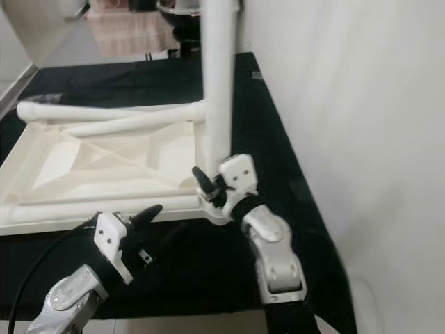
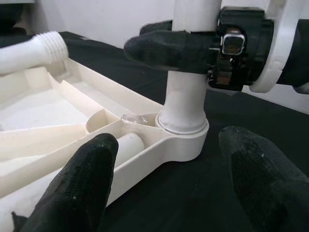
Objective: Building children table
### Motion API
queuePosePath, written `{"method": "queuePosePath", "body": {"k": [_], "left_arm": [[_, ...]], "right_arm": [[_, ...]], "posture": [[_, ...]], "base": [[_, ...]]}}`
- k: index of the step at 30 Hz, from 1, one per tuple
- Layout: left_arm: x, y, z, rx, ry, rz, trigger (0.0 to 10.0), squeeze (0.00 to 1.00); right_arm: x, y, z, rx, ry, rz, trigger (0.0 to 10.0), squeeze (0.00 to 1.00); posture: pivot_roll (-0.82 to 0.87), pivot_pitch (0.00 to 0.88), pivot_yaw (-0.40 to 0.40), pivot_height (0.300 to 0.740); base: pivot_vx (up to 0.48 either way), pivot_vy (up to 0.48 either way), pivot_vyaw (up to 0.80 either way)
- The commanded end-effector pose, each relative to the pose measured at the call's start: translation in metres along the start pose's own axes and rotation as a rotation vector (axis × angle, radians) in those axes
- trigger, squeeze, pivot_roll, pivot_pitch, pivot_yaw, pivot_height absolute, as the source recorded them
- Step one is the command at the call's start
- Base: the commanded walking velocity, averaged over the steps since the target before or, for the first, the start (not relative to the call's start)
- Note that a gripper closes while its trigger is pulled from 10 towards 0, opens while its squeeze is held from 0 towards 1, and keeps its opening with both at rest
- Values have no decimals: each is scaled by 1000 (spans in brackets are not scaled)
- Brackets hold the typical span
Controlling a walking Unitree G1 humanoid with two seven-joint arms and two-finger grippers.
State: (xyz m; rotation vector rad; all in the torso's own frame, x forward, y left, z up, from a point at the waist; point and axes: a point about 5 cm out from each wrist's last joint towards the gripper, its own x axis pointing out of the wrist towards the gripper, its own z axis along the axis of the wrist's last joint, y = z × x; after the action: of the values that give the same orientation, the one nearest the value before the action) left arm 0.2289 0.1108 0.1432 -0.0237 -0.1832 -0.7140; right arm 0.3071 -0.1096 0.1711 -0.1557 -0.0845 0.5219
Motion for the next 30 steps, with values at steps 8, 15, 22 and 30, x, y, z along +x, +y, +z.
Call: {"method": "queuePosePath", "body": {"k": [8,15,22,30], "left_arm": [[-4,1,-5,13,22,11,10000,0],[-3,-2,-7,6,25,1,10000,0],[0,-2,-6,6,21,0,10000,0],[-1,-5,-6,8,20,3,10000,0]], "right_arm": [[-12,4,-35,149,186,20,10000,0],[0,-6,-7,162,58,267,10000,1000],[12,-35,24,43,-18,553,10000,0],[21,-45,35,60,-17,723,6745,0]], "posture": [[-64,157,40,740],[-60,145,40,740],[-45,136,32,740],[-37,142,33,740]], "base": [[0,0,0],[0,0,0],[0,0,0],[0,0,0]]}}
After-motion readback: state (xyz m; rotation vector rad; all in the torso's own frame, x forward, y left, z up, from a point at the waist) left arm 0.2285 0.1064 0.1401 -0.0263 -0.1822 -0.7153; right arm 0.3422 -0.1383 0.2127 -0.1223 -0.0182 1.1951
